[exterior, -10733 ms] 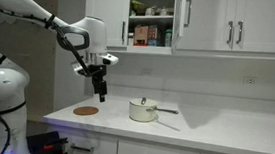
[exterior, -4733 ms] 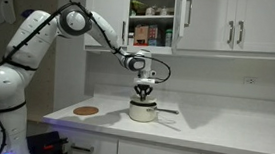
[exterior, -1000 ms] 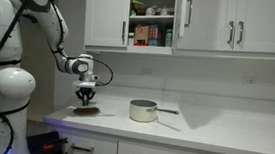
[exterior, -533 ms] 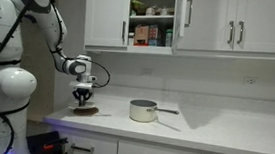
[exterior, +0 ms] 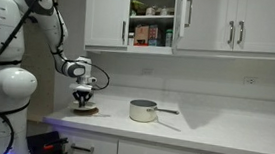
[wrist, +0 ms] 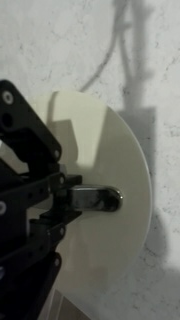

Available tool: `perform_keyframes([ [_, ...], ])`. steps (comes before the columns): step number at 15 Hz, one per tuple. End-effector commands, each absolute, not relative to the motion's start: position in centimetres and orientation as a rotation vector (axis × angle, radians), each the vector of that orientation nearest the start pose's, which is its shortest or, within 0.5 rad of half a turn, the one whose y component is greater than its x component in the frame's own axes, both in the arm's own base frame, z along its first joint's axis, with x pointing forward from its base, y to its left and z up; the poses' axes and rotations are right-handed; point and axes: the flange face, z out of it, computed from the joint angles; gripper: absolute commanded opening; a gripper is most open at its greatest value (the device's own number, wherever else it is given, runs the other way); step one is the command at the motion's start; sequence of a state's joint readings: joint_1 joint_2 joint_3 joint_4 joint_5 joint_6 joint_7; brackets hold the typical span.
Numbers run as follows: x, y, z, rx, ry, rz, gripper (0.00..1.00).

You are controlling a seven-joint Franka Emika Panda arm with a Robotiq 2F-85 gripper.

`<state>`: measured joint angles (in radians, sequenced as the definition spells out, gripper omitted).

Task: Take the lid off the pot and put it on the coaster

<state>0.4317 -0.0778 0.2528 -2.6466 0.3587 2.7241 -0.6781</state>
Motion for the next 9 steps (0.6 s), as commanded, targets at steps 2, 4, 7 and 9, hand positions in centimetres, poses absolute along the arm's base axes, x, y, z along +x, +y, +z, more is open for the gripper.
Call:
perform_keyframes([
  [2, 35.03, 26.51, 28.12, -2.562, -1.489, -0.318, 0.06],
  [4, 35.11, 26.39, 27.71, -2.564, -1.493, -0.319, 0.06],
  [7, 35.21, 26.46, 27.50, -2.570, -1.488, -0.340, 0.58],
  [9, 35.22, 26.63, 27.58, -2.568, -1.491, -0.360, 0.72],
])
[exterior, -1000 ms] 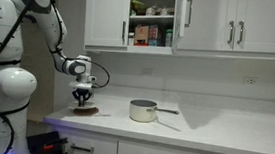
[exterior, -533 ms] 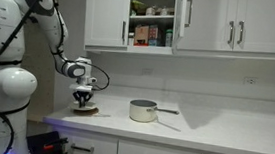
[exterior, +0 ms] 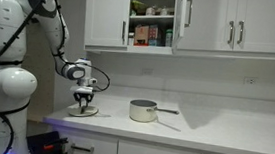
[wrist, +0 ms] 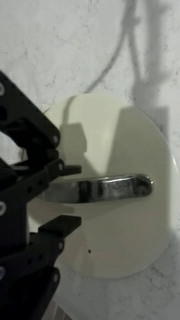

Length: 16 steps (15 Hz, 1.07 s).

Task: Take the lid off the pot and put it on the coaster

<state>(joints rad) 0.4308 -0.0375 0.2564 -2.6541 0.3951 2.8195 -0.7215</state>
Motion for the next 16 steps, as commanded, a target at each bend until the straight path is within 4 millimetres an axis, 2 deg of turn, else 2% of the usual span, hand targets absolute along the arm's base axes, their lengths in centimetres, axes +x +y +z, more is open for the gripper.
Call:
perform_keyframes([
  [1, 35.2, 26.7, 27.6, -2.568, -1.493, -0.366, 0.80],
  [3, 35.2, 26.8, 27.7, -2.568, -1.493, -0.377, 0.95],
  [4, 35.3, 26.8, 27.7, -2.569, -1.492, -0.383, 0.99],
  [9, 36.4, 26.1, 28.6, -2.630, -1.400, -0.461, 1.00],
  [16, 39.2, 22.3, 31.0, -2.802, -1.236, -0.533, 1.00],
])
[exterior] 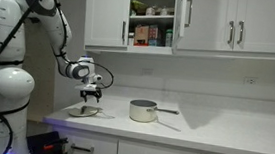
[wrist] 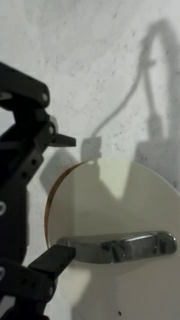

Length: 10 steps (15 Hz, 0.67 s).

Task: Take the lid off the pot and put it on the coaster

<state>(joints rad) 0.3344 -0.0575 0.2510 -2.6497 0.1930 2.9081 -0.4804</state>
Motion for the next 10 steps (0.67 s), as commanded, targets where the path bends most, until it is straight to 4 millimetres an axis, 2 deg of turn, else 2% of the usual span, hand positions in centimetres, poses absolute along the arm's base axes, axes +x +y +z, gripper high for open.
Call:
perform_keyframes([
  [1, 39.5, 21.8, 31.5, -2.828, -1.221, -0.544, 1.00],
  [5, 40.6, 20.1, 33.4, -2.913, -1.171, -0.587, 1.00],
  [10, 41.0, 19.5, 35.7, -3.010, -1.119, -0.563, 1.00],
])
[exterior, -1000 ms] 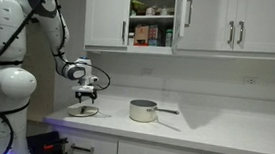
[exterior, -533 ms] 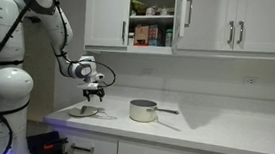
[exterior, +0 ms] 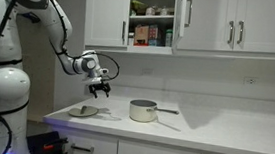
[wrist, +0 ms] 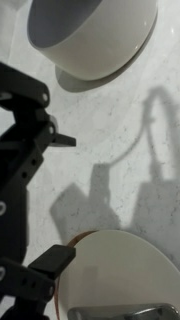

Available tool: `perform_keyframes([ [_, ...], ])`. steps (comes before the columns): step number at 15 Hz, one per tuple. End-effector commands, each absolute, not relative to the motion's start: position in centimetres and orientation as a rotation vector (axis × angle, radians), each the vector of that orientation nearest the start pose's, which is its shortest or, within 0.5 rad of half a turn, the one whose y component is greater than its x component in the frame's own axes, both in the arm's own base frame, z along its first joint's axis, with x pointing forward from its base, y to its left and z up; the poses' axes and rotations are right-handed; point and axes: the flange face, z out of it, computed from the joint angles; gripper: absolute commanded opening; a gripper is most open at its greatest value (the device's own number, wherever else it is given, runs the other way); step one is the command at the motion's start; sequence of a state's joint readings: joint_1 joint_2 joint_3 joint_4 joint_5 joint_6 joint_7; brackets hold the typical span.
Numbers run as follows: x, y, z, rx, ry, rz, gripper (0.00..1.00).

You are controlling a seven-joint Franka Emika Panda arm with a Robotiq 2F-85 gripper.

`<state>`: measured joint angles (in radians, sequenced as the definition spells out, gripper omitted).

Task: Take the lid off the pot and put it on the coaster

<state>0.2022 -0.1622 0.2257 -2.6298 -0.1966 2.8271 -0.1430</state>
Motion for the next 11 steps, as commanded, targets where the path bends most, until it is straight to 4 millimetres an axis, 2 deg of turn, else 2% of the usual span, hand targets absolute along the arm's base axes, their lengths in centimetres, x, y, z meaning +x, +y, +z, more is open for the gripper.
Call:
perform_keyframes([
  [1, 41.0, 19.5, 36.1, -3.025, -1.095, -0.541, 1.00],
  [3, 40.9, 19.9, 36.5, -3.020, -1.048, -0.421, 1.00],
  [4, 41.0, 19.5, 35.4, -3.012, -1.086, -0.478, 1.00],
  [11, 41.0, 19.8, 35.9, -3.018, -1.056, -0.440, 1.00],
])
